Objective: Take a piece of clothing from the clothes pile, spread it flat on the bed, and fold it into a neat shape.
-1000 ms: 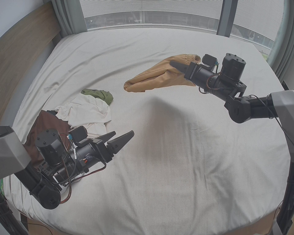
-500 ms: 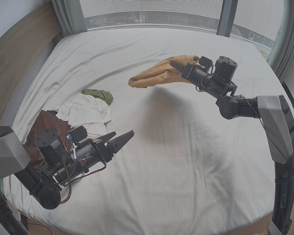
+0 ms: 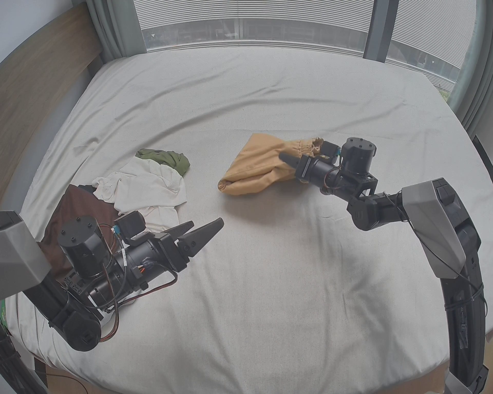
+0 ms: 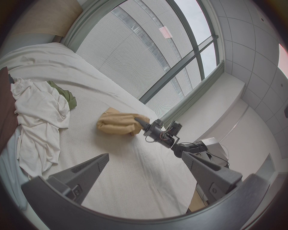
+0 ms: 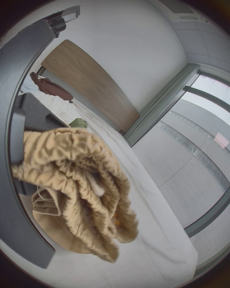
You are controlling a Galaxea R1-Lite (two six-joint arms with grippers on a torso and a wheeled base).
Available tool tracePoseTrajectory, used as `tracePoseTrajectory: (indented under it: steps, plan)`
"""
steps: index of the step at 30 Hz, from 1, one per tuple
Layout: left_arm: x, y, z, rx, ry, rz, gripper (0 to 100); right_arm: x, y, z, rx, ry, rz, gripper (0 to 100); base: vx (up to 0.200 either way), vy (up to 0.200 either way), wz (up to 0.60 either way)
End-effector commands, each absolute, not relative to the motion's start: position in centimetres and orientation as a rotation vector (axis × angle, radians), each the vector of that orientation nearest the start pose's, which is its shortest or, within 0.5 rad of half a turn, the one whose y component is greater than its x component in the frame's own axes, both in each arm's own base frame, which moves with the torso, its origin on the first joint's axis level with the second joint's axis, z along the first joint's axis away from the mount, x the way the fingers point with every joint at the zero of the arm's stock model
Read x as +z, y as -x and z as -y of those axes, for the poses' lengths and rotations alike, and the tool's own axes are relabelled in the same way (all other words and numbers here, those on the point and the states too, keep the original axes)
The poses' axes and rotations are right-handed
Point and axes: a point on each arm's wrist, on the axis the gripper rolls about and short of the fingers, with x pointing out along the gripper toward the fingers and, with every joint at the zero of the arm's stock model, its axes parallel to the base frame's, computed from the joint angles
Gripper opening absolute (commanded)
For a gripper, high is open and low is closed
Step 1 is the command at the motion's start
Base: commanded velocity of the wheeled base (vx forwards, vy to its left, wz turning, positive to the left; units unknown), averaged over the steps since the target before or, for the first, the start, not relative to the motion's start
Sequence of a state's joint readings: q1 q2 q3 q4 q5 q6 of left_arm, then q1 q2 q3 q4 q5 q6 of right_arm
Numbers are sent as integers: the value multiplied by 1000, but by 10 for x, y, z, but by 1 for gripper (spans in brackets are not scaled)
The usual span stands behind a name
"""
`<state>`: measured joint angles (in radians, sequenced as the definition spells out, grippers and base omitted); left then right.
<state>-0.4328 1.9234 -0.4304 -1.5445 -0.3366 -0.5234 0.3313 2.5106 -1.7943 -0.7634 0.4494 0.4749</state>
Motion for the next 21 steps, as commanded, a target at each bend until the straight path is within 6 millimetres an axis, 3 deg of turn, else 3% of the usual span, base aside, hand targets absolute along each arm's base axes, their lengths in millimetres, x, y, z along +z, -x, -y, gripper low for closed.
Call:
tracePoseTrajectory:
  steps: [1,7,16,17,21]
  plan:
    - [119,-263,130,-767,499,-150,100,103,-475,-177,761,-439,-232,0,0,0,0]
    - [118,-263,130,-767,499,-151,100,84,-468,-174,747,-423,-276,0,0,0,0]
    - [119,-263,131,-769,499,-148,100,76,-462,-168,729,-408,-307,0,0,0,0]
    - [119,-263,131,-769,499,-148,100,75,-461,-169,731,-402,-309,100,0,0,0]
    - [119,-263,131,-770,499,-147,100,64,-457,-166,670,-390,-337,100,0,0,0]
